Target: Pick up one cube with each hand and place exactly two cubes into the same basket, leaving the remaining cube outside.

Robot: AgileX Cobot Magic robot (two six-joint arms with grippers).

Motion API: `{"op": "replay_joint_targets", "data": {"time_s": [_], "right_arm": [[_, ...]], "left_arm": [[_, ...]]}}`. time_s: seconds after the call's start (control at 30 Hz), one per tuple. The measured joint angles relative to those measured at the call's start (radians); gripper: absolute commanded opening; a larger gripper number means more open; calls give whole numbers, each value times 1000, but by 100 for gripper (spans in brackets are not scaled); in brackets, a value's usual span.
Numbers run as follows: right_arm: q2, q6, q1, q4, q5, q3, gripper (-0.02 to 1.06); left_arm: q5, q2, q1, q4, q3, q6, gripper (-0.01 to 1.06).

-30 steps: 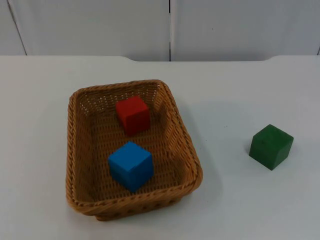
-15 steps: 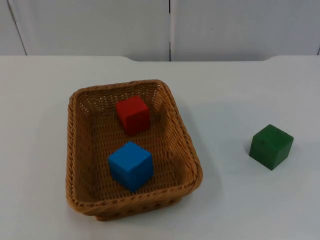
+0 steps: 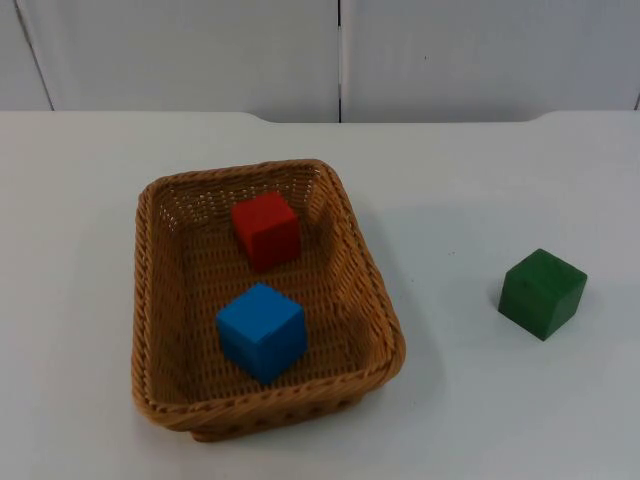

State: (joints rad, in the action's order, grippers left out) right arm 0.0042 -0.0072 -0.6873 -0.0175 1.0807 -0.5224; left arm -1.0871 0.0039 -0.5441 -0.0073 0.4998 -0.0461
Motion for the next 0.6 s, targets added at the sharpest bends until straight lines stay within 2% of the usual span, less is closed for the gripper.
{"op": "replay_joint_targets", "data": {"time_s": [0.4, 0.6], "right_arm": [[0, 0, 2, 0, 0, 0, 105], [0, 1, 67, 0, 2, 0, 105]], "left_arm": [[0, 0, 0, 0, 0, 0, 105], [0, 0, 0, 0, 0, 0, 105]]}}
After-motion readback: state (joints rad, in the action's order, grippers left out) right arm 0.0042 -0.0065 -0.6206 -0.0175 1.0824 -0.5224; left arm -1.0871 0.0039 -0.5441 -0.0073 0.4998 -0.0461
